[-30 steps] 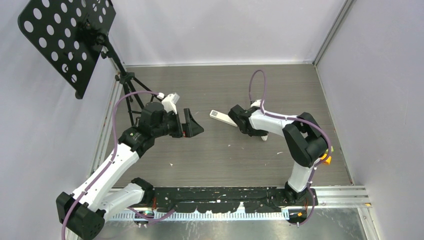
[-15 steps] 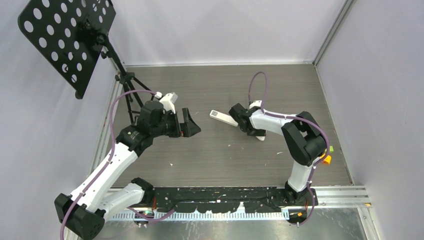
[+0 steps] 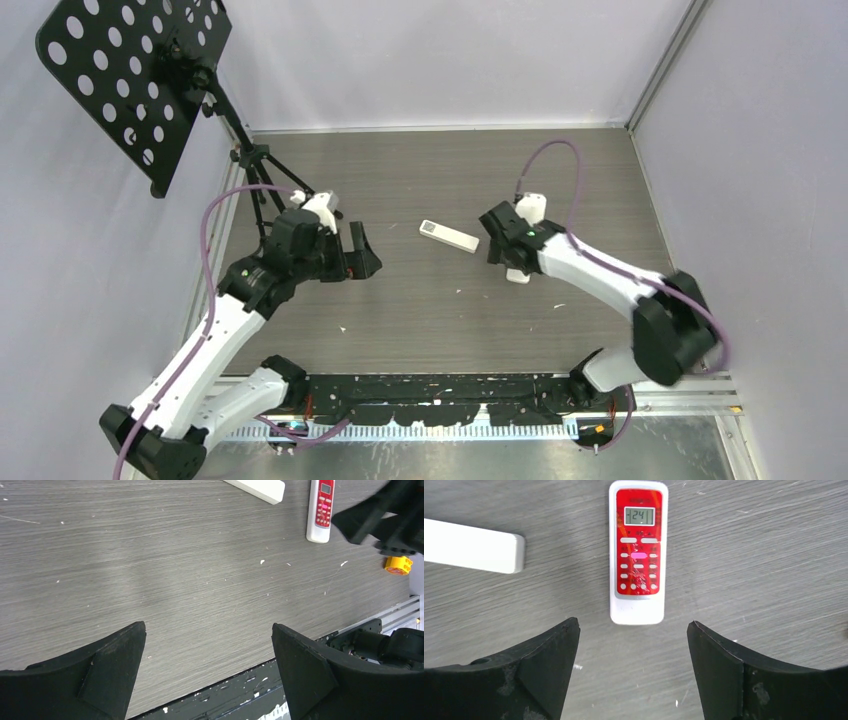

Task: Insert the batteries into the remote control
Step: Place the remote control at the center of the board, then reset both arms

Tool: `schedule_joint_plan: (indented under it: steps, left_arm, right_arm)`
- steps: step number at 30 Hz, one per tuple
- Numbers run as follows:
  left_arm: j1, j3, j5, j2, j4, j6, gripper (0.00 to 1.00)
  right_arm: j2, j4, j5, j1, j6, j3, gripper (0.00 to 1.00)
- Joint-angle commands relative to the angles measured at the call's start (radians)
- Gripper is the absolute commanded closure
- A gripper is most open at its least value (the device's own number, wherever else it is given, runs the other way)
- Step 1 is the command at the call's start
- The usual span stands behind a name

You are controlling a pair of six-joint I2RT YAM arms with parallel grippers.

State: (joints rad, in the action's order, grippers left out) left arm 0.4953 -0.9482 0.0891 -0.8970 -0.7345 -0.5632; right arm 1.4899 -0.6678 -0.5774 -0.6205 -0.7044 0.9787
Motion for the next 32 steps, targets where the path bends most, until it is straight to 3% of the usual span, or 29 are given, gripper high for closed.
schedule_joint_plan:
  steps: [1,8,12,16,32]
  left_arm:
    - [-0.003,-0.022,-0.062,0.095,-0.035,0.012,0.00]
    - [-0.003,-0.003,-0.193,0.285,-0.085,0.039,0.00]
    - [-0.003,0.030,-0.326,0.434,-0.112,0.048,0.00]
    - [-0.003,0.034,-0.351,0.537,-0.119,0.063,0.00]
    - [-0.003,-0.035,-0.402,0.619,-0.207,0.100,0.00]
  right_arm:
    - [-0.269,-0.016,-0.014,-0.002,0.006,-0.064,0.15]
    - [-0.781,-0.196,-0.174,-0.004,0.016,-0.058,0.13]
    - [-0.965,-0.299,-0.262,-0.010,0.065,0.042,0.12]
    - [-1.012,-0.435,-0.388,-0.010,0.059,0.204,0.11]
    - [-1.101,-0.420,-0.419,-0.010,0.221,0.347,0.09]
